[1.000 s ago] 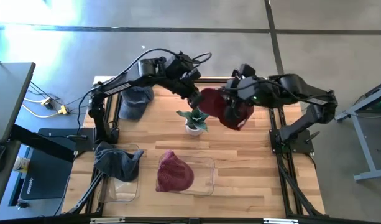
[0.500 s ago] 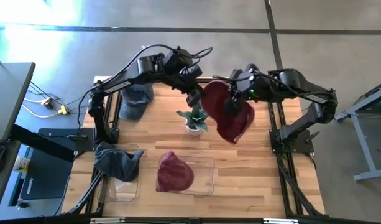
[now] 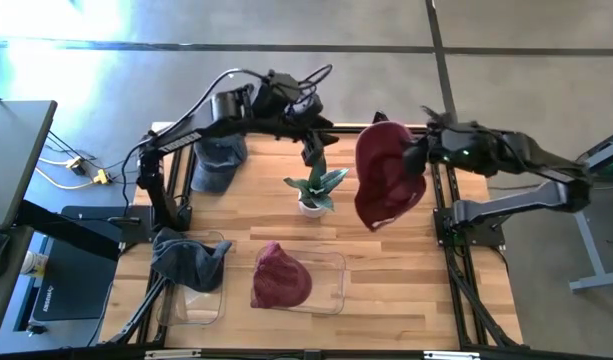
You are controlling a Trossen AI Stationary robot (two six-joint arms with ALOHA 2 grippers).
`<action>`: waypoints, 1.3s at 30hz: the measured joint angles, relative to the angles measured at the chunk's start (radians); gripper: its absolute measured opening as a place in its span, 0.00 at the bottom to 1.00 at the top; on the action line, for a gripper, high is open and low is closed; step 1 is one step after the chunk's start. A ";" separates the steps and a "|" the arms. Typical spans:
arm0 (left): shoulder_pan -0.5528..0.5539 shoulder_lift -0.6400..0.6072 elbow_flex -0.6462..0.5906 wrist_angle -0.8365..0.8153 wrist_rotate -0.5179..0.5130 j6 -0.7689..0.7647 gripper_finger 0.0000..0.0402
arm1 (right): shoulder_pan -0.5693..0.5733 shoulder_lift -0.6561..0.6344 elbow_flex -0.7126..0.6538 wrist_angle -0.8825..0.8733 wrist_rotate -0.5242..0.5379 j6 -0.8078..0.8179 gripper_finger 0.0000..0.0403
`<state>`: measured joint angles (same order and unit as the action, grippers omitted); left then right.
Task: Pick & Place hat
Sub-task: Put the red cap into the right transparent bin
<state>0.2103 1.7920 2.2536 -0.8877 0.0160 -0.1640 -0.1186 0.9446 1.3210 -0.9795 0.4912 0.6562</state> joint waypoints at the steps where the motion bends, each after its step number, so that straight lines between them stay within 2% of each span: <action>1: -0.020 0.005 0.000 0.033 -0.024 0.009 0.52 | -0.001 -0.038 -0.055 0.057 -0.014 0.002 0.02; 7: -0.111 0.080 0.000 0.215 -0.157 0.012 0.52 | -0.001 -0.226 -0.302 0.327 -0.056 0.040 0.01; 13: -0.098 0.135 0.006 0.325 -0.130 -0.170 0.53 | -0.001 -0.353 -0.429 0.401 -0.031 0.061 0.02; 17: -0.047 0.160 -0.006 0.290 -0.023 -0.215 0.57 | -0.002 -0.395 -0.452 0.403 -0.031 0.069 0.02; 26: 0.007 0.173 -0.001 0.368 0.079 -0.234 0.73 | -0.001 -0.377 -0.452 0.409 -0.037 0.019 0.03; 29: -0.005 0.201 0.003 0.424 0.055 -0.234 0.73 | -0.001 -0.367 -0.452 0.409 -0.049 -0.005 0.02; 33: -0.015 0.219 -0.005 0.415 0.000 -0.234 0.69 | -0.001 -0.362 -0.452 0.409 -0.044 -0.010 0.02; 35: -0.014 0.234 0.005 0.443 -0.004 -0.240 0.67 | -0.001 -0.362 -0.452 0.410 -0.038 -0.010 0.03; 39: -0.014 0.249 -0.004 0.375 0.022 -0.286 0.64 | -0.001 -0.362 -0.452 0.429 -0.029 -0.031 0.02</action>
<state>0.1967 2.0415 2.2500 -0.5124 0.0379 -0.4499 -0.1200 0.5823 0.8688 -0.5505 0.4622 0.6247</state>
